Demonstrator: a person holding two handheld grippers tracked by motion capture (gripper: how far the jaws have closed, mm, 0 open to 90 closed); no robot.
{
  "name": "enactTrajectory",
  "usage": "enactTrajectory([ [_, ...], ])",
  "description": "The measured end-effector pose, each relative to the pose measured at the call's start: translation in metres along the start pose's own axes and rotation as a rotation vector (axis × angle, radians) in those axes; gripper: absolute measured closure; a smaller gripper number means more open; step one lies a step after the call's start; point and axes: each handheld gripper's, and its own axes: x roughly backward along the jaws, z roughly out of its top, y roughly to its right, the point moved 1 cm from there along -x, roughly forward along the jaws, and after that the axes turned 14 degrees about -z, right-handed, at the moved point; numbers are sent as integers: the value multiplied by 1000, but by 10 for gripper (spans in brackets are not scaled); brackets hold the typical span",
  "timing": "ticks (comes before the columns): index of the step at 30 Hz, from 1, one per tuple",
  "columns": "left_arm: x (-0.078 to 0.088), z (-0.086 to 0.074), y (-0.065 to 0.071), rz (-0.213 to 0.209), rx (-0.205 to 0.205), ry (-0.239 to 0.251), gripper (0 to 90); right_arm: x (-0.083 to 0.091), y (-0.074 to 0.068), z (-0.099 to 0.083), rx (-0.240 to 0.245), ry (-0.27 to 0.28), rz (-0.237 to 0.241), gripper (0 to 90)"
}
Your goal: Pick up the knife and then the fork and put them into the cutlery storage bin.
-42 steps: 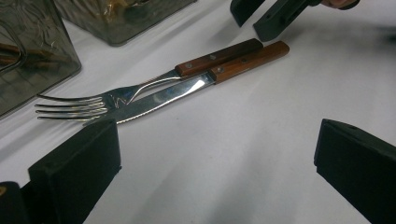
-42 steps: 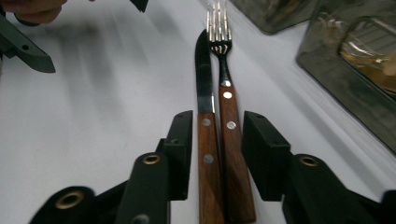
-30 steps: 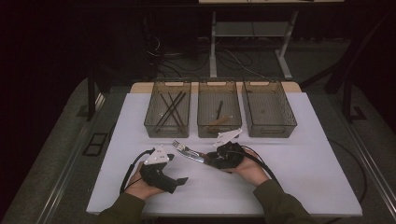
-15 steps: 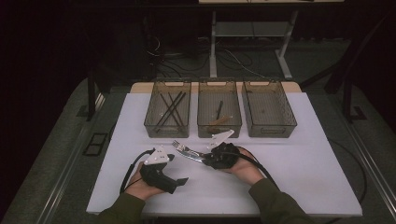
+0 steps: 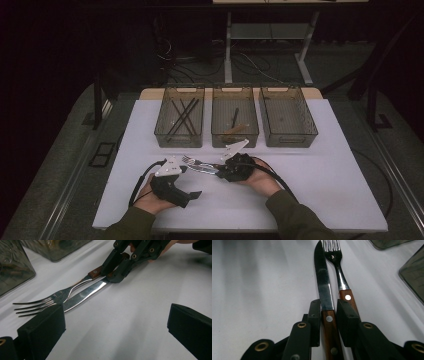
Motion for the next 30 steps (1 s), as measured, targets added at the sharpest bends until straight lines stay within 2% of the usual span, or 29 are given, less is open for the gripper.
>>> enactTrajectory([
  [7, -1, 0, 0, -5, 1, -5, 7, -1, 0, 0, 10, 9, 4, 730],
  [9, -1, 0, 0, -6, 1, -5, 7, -1, 1, -1, 40, 14, -13, 737],
  [11, -1, 0, 0, -5, 0, -6, 7, -1, -1, -1, 45, 17, -19, 751],
  [19, 0, 0, 0, -6, 0, -3, 6, -1, -3, -1, 29, 22, -11, 770],
  [21, 0, 0, 0, -6, -1, 0, 6, -1, -2, -2, 38, 24, -15, 770],
  [25, 0, 0, 0, -8, -4, -1, 6, 0, -1, -2, 13, 26, 3, 771],
  [30, 0, 0, 0, -13, -6, 1, 5, 2, 2, -2, 14, 24, 16, 770],
])
